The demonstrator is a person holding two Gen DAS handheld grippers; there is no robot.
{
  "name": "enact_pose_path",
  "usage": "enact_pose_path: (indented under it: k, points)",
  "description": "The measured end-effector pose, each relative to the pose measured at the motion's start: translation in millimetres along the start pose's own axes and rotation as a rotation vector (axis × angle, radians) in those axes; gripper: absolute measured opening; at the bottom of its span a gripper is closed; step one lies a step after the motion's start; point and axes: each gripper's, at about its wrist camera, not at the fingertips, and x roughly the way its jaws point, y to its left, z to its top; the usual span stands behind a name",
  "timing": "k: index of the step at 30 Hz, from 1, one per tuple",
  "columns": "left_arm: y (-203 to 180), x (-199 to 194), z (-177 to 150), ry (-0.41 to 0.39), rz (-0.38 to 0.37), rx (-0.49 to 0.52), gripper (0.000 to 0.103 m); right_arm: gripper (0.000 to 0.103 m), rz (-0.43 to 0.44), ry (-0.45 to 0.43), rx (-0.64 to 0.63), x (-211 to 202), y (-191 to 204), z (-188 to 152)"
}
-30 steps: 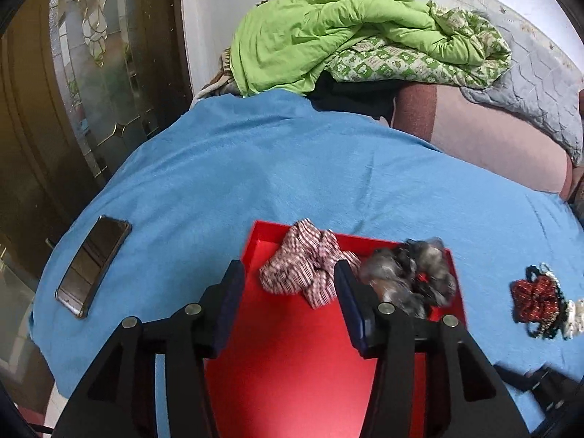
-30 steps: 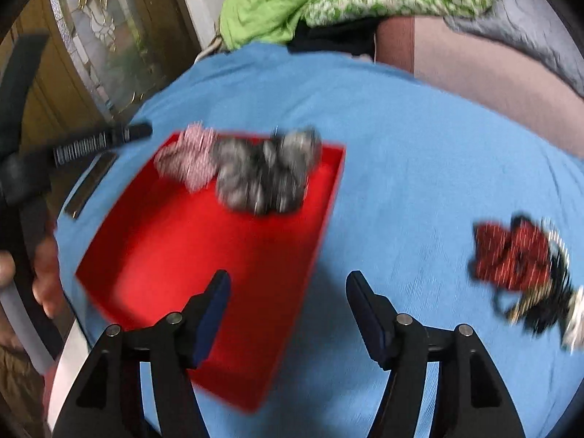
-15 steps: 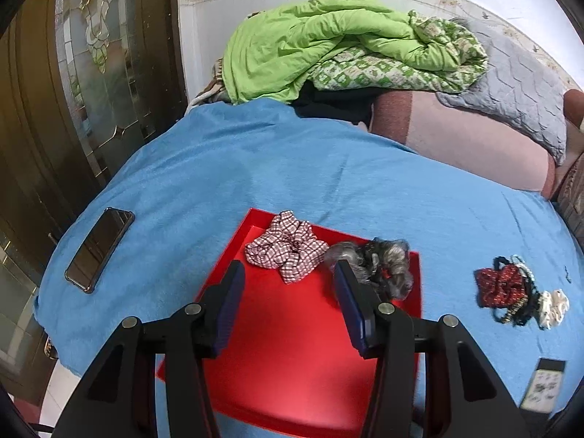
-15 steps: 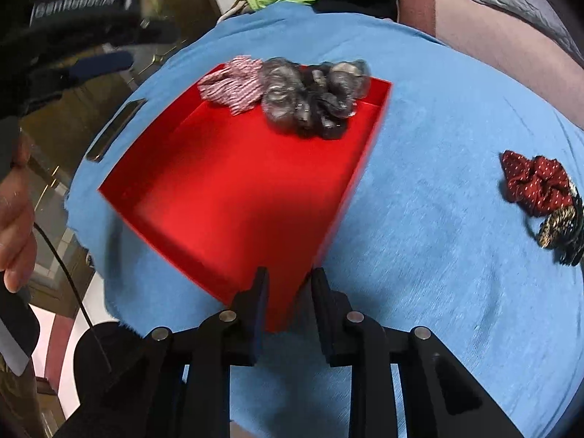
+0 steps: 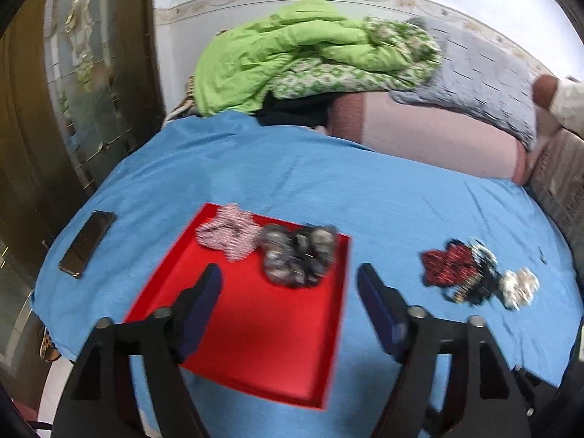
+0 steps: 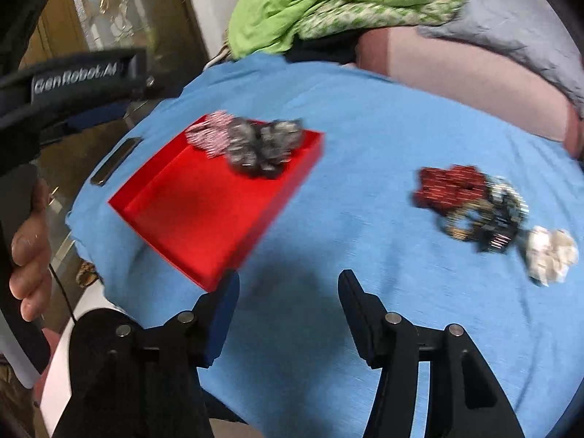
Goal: Organize jewelry
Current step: 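Move both open grippers back toward the remaining hair accessories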
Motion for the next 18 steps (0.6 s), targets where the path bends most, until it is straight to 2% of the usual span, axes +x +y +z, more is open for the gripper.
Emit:
enact_pose_path:
  k: [5, 9, 18]
  points:
    - [-41, -17, -13, -0.004, -0.084, 0.045, 0.087, 0.063, -0.107, -0.044, 0.020, -33, -41, -26]
    - [-75, -27, -24, 0.009, -0.126, 0.127, 0.087, 0.064, -0.187, -0.072, 0.067, -57, -77, -45]
    - [-117, -46, -47, -0.042, -0.104, 0.229, 0.087, 0.067, -0.293, -0.134, 0.215, -96, -141, -62]
